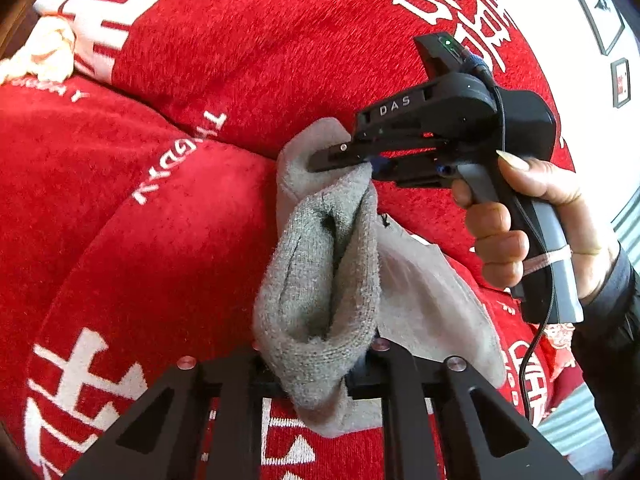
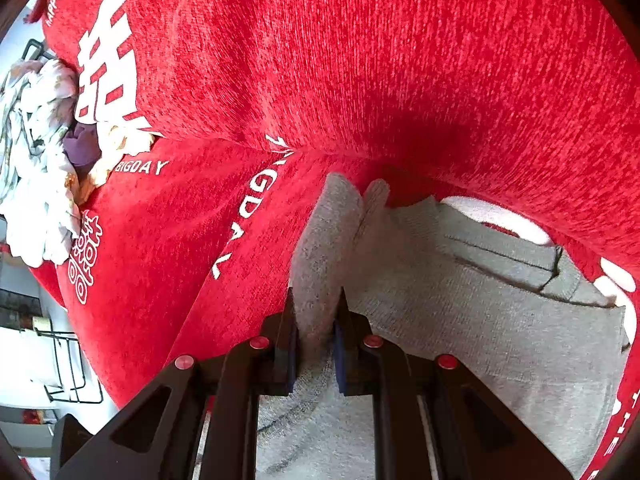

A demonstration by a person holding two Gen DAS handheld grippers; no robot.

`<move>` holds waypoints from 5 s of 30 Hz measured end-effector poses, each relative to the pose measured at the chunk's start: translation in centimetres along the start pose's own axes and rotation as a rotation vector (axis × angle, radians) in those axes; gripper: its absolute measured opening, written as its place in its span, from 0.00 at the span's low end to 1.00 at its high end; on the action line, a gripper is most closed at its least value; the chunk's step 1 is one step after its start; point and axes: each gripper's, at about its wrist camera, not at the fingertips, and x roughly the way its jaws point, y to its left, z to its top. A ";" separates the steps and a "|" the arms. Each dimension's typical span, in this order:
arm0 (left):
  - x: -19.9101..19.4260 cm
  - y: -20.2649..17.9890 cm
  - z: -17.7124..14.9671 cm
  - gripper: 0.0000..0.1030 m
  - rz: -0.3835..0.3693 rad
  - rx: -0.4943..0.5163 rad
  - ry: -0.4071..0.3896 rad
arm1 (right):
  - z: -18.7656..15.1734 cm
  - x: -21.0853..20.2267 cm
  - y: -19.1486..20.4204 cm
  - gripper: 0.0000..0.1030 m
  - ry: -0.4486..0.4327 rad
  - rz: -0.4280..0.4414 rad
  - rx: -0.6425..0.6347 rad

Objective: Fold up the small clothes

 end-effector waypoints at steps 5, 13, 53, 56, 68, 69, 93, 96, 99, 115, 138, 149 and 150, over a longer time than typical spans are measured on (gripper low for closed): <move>-1.3 -2.6 -0.3 0.14 0.114 0.095 -0.051 | -0.5 -1.0 -0.9 0.15 -0.020 -0.011 -0.002; -0.6 -6.8 -0.9 0.12 0.350 0.215 -0.068 | -1.7 -2.4 -2.2 0.15 -0.051 -0.016 0.011; 7.6 -27.9 -7.8 0.11 0.519 0.533 0.092 | -7.4 -13.0 -18.1 0.15 -0.182 0.155 0.045; 8.4 -29.0 -8.4 0.11 0.520 0.564 0.098 | -7.8 -13.3 -19.3 0.15 -0.195 0.172 0.033; 12.4 -32.8 -11.8 0.11 0.502 0.672 0.154 | -10.5 -12.5 -25.9 0.15 -0.214 0.213 0.107; 12.6 -32.8 -11.9 0.11 0.504 0.678 0.158 | -10.8 -12.3 -26.4 0.15 -0.215 0.220 0.118; 14.5 -32.7 -14.1 0.58 0.486 0.721 0.233 | -14.6 -9.3 -32.6 0.33 -0.225 0.233 0.348; 11.3 -32.6 -13.4 0.87 0.432 0.684 0.155 | -16.1 -11.9 -32.9 0.40 -0.278 0.204 0.370; 8.0 -32.2 -13.1 0.87 0.375 0.683 0.110 | -17.9 -15.1 -31.4 0.41 -0.344 0.207 0.313; 8.1 -18.3 -6.5 0.87 0.420 0.203 0.182 | -23.4 -14.2 -21.5 0.55 -0.316 0.261 0.139; 9.6 -15.7 -5.2 0.99 0.401 0.215 0.247 | -24.2 -11.6 -23.2 0.42 -0.325 0.273 0.301; 8.2 -16.9 -4.3 0.99 0.321 0.267 0.235 | -27.4 -17.5 -24.4 0.79 -0.465 0.133 0.287; 8.7 -16.7 -4.1 0.99 0.319 0.258 0.246 | -27.2 -17.1 -25.1 0.79 -0.447 0.125 0.318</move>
